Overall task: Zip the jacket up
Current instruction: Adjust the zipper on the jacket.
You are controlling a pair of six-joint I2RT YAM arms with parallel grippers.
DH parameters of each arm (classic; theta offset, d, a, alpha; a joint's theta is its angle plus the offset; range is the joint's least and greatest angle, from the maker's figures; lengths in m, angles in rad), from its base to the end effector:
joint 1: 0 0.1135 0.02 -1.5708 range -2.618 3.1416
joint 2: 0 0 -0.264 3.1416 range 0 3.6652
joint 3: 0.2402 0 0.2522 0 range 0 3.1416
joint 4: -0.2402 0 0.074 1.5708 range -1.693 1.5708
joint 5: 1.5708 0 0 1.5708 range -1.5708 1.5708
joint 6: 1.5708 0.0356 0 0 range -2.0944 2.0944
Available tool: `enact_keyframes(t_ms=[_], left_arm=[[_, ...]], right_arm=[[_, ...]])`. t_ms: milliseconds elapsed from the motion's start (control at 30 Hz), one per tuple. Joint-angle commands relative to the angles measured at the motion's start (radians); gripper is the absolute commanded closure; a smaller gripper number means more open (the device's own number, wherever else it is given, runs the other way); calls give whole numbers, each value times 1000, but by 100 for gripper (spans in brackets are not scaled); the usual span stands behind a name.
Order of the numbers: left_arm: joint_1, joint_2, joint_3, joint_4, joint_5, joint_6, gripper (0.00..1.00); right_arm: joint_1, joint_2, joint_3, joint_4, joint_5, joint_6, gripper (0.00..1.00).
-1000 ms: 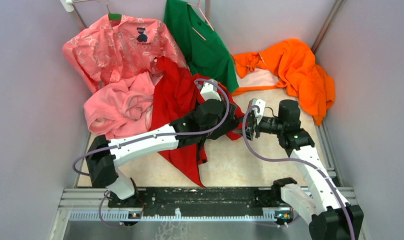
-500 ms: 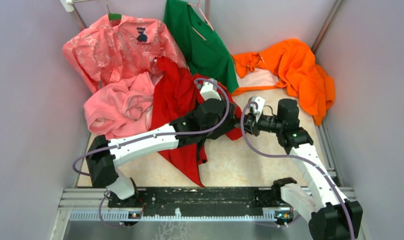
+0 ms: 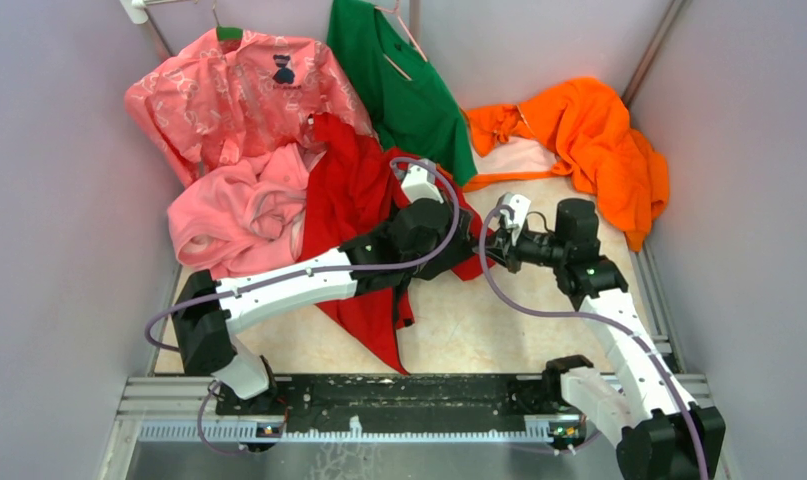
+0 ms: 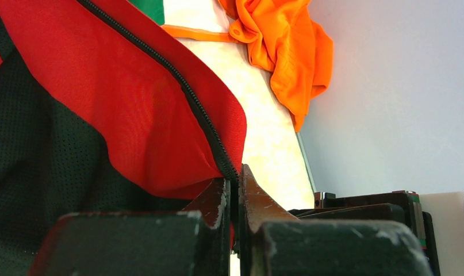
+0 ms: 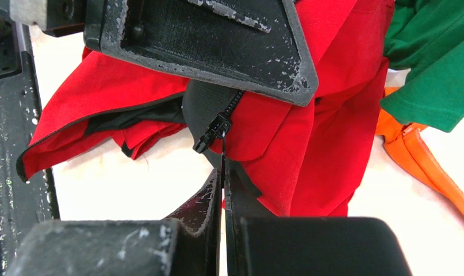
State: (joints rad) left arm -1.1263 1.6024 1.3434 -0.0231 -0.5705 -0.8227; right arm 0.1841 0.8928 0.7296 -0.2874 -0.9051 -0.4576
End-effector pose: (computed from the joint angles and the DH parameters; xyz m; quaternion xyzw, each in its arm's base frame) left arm 0.1809 -0.3351 0.3437 -0.0511 0.7839 -0.3506 0.5098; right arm 0.1839 0.0627 0.2967 -0.4607 0.6498 0.3019 0.5238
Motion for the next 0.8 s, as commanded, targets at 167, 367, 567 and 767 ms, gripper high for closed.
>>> enact_keyframes(t_ms=[167,367,567,767], left_arm=[[-4,-1,-2,-3,23,-29,100],[-4,5,-1,-4,34,-34,100],[-4,8,1,1,48,-28,100],[-1,-10,-49,80,76,108,100]], right_arm=[[-12,-28,55,-5,-22,-17,91],[-11,-32,48,3,-31,-10,90],[-11,-34,48,1,-41,-13,92],[-11,-40,87,-117,-46,-130,100]])
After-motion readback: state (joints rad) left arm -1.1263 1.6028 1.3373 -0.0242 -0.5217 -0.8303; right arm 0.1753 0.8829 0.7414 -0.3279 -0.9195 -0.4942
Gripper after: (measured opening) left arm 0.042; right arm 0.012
